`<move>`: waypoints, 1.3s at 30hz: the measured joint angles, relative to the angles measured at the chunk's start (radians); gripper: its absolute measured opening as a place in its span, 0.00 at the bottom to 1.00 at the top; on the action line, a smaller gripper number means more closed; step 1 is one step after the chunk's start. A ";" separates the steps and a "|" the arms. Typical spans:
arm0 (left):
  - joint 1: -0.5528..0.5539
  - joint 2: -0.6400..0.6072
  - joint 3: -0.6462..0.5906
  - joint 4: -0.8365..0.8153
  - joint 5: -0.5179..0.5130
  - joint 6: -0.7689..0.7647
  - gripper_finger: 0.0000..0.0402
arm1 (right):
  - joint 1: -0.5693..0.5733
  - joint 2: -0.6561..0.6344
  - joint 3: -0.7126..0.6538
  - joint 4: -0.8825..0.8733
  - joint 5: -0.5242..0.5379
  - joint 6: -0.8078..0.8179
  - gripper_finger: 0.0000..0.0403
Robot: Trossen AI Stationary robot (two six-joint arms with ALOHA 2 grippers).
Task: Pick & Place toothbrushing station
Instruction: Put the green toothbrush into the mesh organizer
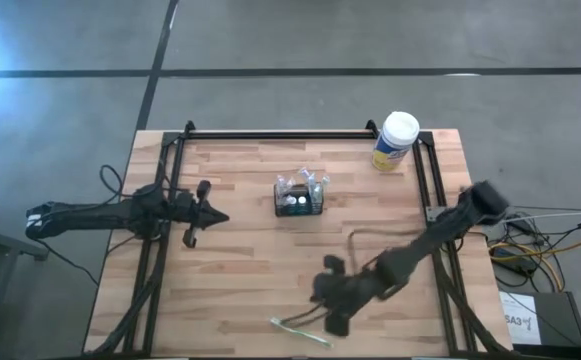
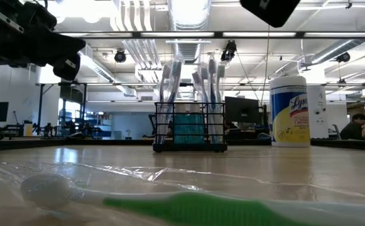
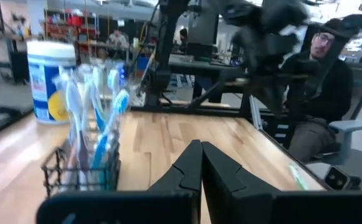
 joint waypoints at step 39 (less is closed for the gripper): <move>0.000 0.000 0.000 -0.132 0.030 -0.038 0.02 | -0.002 0.814 0.976 -0.655 -0.190 0.368 0.51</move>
